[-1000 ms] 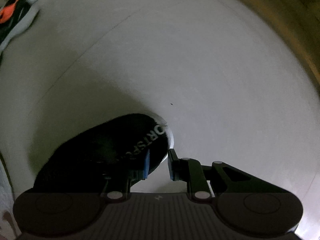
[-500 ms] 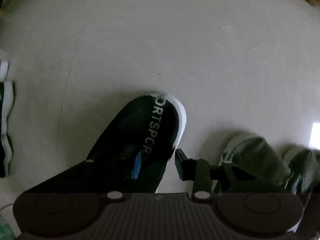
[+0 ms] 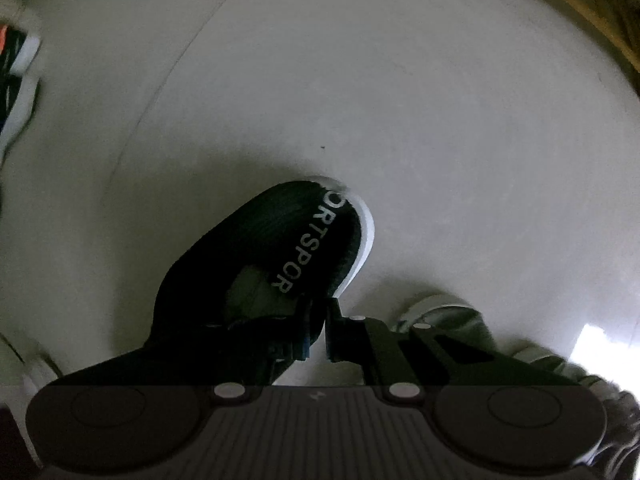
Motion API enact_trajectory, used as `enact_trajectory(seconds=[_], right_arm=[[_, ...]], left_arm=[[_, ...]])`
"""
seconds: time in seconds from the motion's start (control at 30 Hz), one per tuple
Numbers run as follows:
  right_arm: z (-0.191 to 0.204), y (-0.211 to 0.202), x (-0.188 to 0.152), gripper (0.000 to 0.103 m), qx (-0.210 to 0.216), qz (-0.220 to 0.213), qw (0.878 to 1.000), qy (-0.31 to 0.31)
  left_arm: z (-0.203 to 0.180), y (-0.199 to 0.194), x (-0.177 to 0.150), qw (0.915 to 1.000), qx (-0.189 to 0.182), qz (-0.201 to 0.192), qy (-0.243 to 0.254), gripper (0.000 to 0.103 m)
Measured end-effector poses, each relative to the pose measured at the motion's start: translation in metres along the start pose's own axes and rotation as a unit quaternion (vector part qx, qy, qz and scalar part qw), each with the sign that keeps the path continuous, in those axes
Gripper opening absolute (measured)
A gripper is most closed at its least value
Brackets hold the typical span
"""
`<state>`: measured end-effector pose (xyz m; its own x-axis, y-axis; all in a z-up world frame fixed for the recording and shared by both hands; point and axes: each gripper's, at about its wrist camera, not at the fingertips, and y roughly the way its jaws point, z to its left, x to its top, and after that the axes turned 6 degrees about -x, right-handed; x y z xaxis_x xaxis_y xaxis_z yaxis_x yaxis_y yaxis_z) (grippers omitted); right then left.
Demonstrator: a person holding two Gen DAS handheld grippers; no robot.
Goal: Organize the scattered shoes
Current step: 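Set the black slip-on down beside the knit slip-ons and straighten it with the right tool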
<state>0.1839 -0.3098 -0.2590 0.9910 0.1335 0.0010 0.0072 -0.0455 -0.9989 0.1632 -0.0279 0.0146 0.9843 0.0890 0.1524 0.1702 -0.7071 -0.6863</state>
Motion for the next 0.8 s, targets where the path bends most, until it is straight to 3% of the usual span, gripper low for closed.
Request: enact_trajectory(seconds=[0.8], right_arm=[[-0.002,0.001,-0.010,0.007,0.006,0.027,0.993,-0.113]], left_arm=[[-0.006,0.010,0.004,0.9999,-0.001,0.013,0.006,0.103]])
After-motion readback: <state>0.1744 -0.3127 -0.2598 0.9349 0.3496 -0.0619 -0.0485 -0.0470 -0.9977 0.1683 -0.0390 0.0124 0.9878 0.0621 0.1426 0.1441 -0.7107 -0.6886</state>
